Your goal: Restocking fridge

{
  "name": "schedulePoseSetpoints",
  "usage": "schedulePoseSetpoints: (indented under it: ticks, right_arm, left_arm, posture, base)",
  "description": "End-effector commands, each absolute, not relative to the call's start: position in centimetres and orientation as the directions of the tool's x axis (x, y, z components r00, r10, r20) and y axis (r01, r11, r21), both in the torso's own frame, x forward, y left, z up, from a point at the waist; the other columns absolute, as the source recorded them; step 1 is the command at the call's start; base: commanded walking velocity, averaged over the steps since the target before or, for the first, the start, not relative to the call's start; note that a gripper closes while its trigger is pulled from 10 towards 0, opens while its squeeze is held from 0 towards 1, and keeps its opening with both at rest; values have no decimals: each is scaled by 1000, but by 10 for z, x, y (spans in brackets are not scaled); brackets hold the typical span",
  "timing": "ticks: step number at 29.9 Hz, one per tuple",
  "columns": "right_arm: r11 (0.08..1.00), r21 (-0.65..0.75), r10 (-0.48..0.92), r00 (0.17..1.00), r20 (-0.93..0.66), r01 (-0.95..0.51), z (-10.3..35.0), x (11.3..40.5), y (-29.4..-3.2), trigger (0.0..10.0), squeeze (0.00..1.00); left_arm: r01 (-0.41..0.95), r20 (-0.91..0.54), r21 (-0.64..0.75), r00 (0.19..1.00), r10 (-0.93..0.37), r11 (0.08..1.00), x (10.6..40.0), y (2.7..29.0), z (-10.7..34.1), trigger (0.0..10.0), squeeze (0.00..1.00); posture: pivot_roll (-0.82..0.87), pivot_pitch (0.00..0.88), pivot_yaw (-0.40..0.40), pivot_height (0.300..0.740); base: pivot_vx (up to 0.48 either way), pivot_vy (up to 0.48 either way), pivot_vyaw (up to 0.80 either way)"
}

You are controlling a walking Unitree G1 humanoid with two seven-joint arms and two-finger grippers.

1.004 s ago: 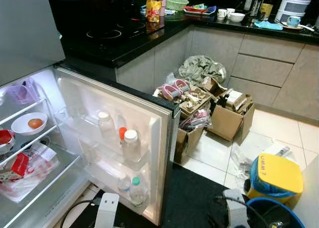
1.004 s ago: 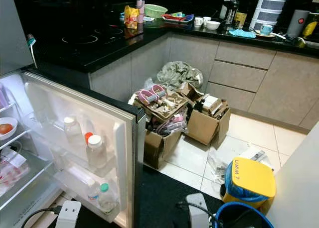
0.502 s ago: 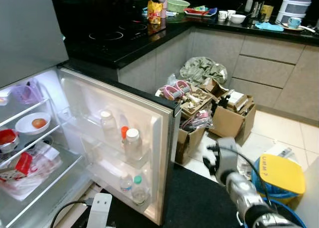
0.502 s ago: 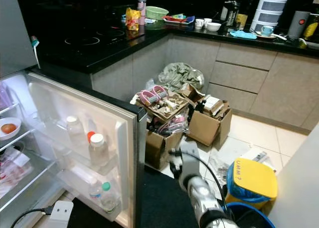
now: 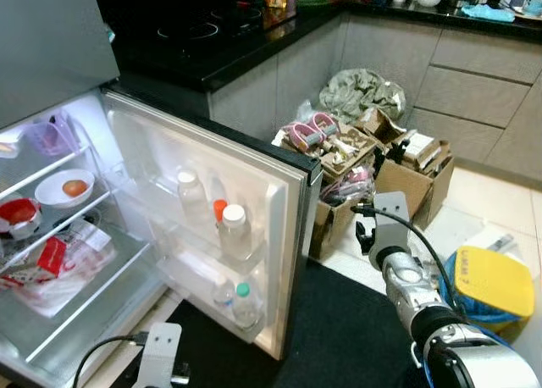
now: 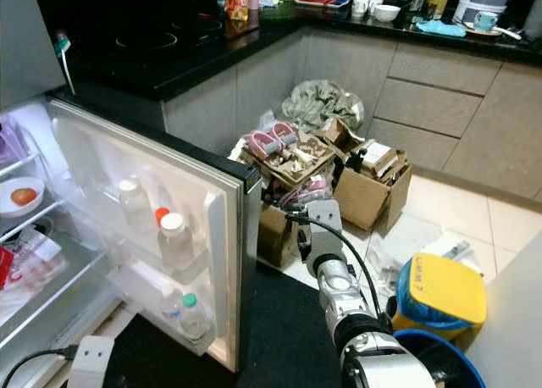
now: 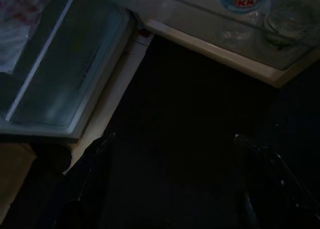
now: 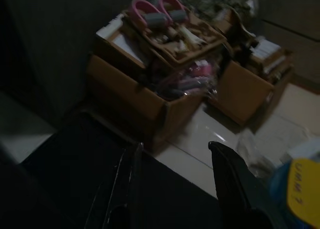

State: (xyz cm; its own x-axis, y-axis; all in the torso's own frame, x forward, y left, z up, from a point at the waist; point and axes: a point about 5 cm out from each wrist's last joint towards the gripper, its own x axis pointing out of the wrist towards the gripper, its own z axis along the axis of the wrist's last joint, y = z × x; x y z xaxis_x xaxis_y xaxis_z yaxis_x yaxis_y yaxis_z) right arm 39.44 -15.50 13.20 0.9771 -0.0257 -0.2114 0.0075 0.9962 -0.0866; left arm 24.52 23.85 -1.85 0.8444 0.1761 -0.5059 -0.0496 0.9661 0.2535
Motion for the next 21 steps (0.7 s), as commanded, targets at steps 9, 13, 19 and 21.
schedulePoseSetpoints:
  ticks: [9, 13, 19, 21]
  right_arm:
    - [999, 28, 44, 989, -144, -40, 158, 404, -111, 10000, 0]
    - [974, 79, 219, 970, -103, -212, 168, 401, -66, 10000, 0]
    - [890, 124, 447, 894, -40, -439, 181, 390, -12, 10000, 0]
    - [873, 128, 478, 878, -32, -471, 182, 388, -6, 10000, 0]
  left_arm:
    - [-2, -508, 290, 847, 156, 957, 233, 254, -13, 10000, 0]
    - [11, -509, 288, 849, 143, 958, 233, 253, -12, 10000, 0]
    - [29, -518, 278, 846, 125, 960, 231, 248, -12, 10000, 0]
    - [30, -520, 277, 845, 123, 960, 231, 248, -12, 10000, 0]
  posture:
    - [73, 291, 34, 740]
    - [71, 291, 37, 740]
    - [64, 293, 36, 740]
    - [64, 293, 36, 740]
  base:
    - [0, 0, 0]
    - [0, 0, 0]
    - [0, 0, 0]
    - [0, 0, 0]
